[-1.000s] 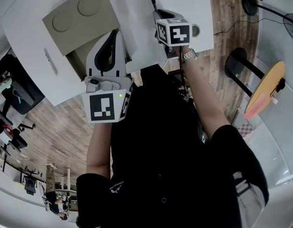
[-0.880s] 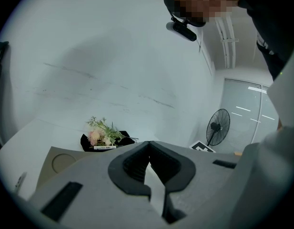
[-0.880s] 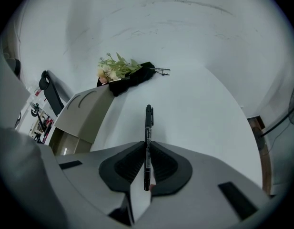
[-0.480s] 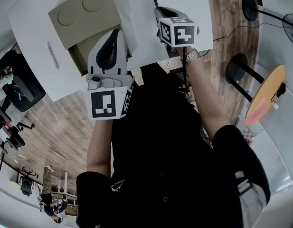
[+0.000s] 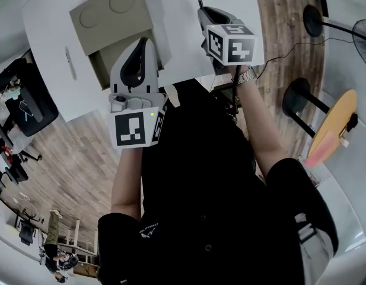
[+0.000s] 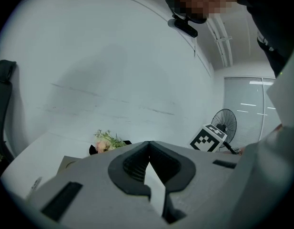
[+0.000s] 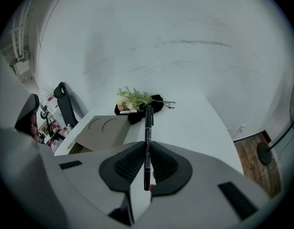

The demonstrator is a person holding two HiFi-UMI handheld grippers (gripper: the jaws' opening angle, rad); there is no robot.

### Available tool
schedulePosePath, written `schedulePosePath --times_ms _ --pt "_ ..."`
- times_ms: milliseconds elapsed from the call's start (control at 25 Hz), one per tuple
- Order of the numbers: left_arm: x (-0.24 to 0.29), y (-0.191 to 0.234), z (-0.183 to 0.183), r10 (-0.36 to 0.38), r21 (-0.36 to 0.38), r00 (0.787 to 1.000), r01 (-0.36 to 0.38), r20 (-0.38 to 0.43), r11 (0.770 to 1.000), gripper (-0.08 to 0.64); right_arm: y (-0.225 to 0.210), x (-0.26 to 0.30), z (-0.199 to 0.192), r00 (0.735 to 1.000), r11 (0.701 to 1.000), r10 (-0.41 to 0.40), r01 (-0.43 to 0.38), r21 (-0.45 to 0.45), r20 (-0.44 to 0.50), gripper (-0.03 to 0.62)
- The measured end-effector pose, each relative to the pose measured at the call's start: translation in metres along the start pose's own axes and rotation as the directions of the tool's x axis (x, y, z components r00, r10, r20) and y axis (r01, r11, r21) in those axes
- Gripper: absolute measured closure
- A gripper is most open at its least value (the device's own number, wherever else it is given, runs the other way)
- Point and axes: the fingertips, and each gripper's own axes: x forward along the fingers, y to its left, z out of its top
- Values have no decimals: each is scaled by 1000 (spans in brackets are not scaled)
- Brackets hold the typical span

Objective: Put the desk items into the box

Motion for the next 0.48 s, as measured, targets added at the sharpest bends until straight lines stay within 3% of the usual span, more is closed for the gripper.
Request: schedulePosePath --times_ms 480 --pt "-36 -16 24 79 26 994 -81 71 996 552 18 -74 48 984 998 51 -46 -31 171 551"
